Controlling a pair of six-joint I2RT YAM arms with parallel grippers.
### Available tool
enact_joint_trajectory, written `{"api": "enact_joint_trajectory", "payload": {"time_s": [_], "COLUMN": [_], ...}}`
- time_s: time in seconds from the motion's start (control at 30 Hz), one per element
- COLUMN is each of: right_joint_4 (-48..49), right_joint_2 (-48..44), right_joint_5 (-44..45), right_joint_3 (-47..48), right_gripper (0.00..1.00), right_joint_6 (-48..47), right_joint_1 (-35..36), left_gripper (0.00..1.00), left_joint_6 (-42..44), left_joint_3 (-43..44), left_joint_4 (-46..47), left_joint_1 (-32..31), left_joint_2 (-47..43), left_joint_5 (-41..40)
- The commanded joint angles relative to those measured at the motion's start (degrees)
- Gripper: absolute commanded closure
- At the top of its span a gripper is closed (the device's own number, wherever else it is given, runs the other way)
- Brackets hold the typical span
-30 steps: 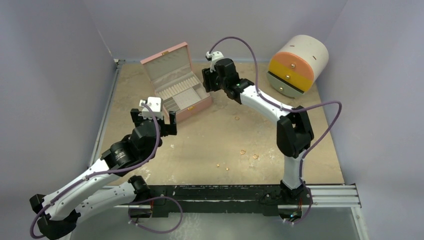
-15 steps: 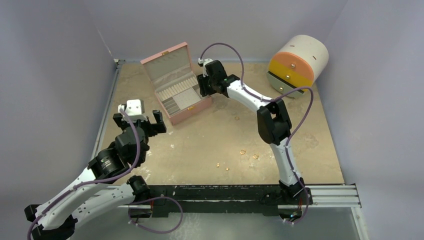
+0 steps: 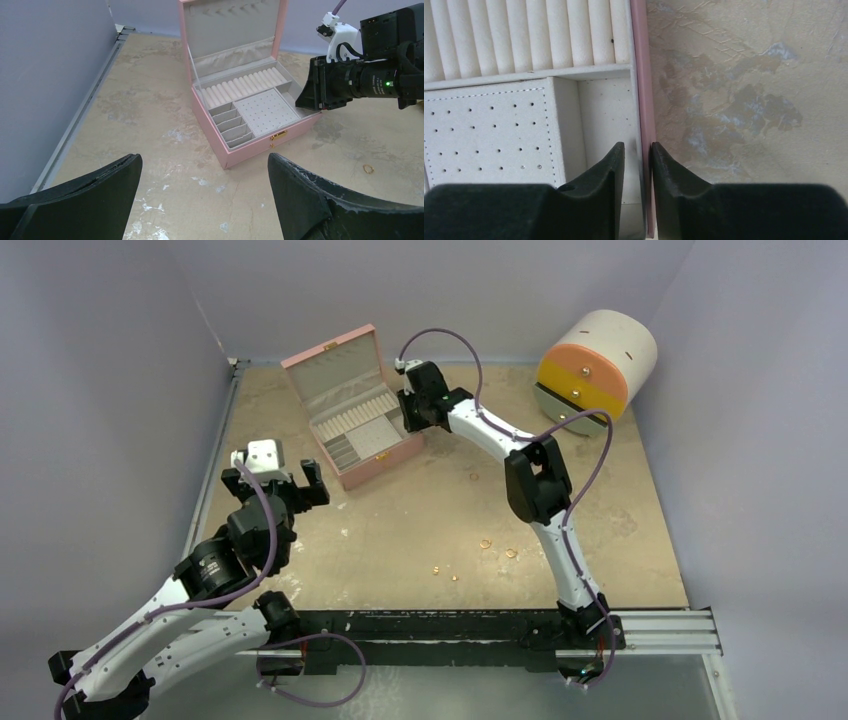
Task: Organize the mixed jewelry
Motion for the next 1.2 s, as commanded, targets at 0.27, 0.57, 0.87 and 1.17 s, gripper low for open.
{"api": "enact_joint_trajectory", "payload": {"time_s": [0.27, 0.57, 0.87, 1.17], "right_joint_4": [1.68, 6.62, 9.67, 15.66], "right_joint_2": [-3.91, -11.46, -19.86, -29.89], "right_joint_5": [3.57, 7.53, 9.95, 12.8], "right_joint_3": [-3.2, -15.23, -29.05, -45.02], "right_gripper": [1.0, 1.0, 1.0, 1.0], "right_joint_6": [1.51, 2.55, 5.41, 12.9], "right_joint_1": [-0.17, -0.2, -0.18, -0.22], "left_gripper": [0.03, 0.03, 0.04, 0.04], "left_joint_6": [-0.42, -0.42, -0.76, -0.64], "left_joint_3": [-0.17, -0.16, -0.09, -0.2], "left_joint_4": [1.13, 1.15, 1.03, 1.14], "left_joint_1": [-0.26, -0.27, -0.3, -0.27], "left_joint_2": [0.85, 1.19, 1.17, 1.58], "left_joint_5": [-0.41, -0.26, 0.16, 0.28]}}
